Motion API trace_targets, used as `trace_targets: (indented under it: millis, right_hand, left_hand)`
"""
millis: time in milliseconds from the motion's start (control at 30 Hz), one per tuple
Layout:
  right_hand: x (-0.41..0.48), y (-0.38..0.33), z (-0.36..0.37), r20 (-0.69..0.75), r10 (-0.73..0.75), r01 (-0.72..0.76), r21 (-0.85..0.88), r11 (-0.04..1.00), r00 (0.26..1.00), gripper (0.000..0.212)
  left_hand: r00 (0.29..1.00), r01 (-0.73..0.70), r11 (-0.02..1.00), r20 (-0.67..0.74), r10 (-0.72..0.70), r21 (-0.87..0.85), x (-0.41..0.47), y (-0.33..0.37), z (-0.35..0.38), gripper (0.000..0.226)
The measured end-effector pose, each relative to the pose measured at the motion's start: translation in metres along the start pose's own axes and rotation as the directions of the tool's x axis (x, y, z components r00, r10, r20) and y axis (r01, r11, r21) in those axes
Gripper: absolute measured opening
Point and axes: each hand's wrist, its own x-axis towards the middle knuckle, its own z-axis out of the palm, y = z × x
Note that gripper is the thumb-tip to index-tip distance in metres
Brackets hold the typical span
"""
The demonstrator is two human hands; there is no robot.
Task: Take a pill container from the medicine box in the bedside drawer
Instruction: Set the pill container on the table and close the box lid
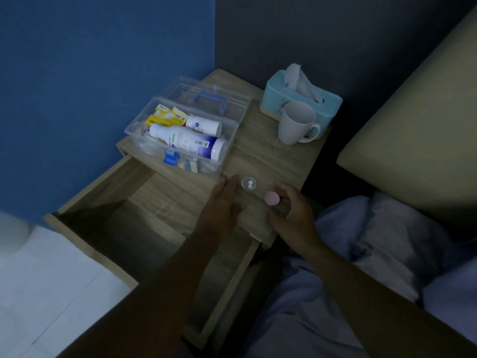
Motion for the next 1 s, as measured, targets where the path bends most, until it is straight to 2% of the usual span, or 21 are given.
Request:
trace_targets:
  millis: [67,100,167,267,400,467,533,633,733,867,1000]
  right_hand:
    - [0.002,-0.003,-0.006,-0.026,0.079,-0.076,0.090,0.993,0.997,0.059]
    - [0.004,-0.004,-0.009,-0.065,0.097,-0.090,0.099,0.991,0.993,0.057]
    - [0.013,-0.008,-0.015,-0.160,0.051,-0.048,0.027,0.999,0.986,0.050]
    - [0.035,-0.017,-0.028,-0.230,-0.069,0.044,-0.111,0.993,0.971,0.046]
    - [0.079,-0.030,-0.046,-0.191,-0.148,0.103,-0.226,0.969,0.970,0.044]
    - [0.106,-0.033,-0.052,-0.168,-0.186,0.133,-0.287,0.949,0.968,0.048]
    - [0.133,-0.037,-0.055,-0.172,-0.165,0.098,-0.342,0.934,0.971,0.059]
    - [0.166,-0.045,-0.058,-0.201,-0.054,-0.039,-0.431,0.901,0.978,0.084]
    - [0.187,-0.046,-0.053,-0.158,0.085,-0.151,-0.466,0.872,0.984,0.104]
    - [0.197,-0.039,-0.040,-0.163,0.104,-0.172,-0.495,0.852,0.981,0.103]
    - [0.196,-0.041,-0.036,-0.208,0.047,-0.157,-0.552,0.819,0.977,0.093]
  left_hand:
    - [0.998,-0.063,0.988,0.039,0.058,0.142,-0.013,-0.003,-0.002,0.057]
    - [0.995,-0.091,0.973,0.064,0.079,0.214,-0.018,-0.005,-0.003,0.059]
    - [0.990,-0.138,0.940,0.083,0.118,0.312,-0.021,-0.011,0.001,0.066]
    - [0.988,-0.154,0.898,0.094,0.126,0.412,-0.022,-0.013,0.005,0.066]
    - [0.976,-0.213,0.835,0.143,0.163,0.507,-0.020,-0.021,0.010,0.067]
    - [0.970,-0.233,0.814,0.182,0.159,0.533,-0.018,-0.025,0.012,0.078]
    - [0.978,-0.208,0.824,0.141,0.157,0.526,-0.019,-0.022,0.013,0.071]
    - [0.977,-0.212,0.826,0.139,0.163,0.522,-0.021,-0.014,0.010,0.069]
    - [0.979,-0.203,0.825,0.084,0.187,0.527,-0.021,-0.009,0.008,0.059]
    - [0.978,-0.202,0.813,0.062,0.201,0.546,-0.019,-0.007,0.007,0.055]
    - [0.978,-0.202,0.798,0.079,0.192,0.568,-0.018,-0.007,0.005,0.056]
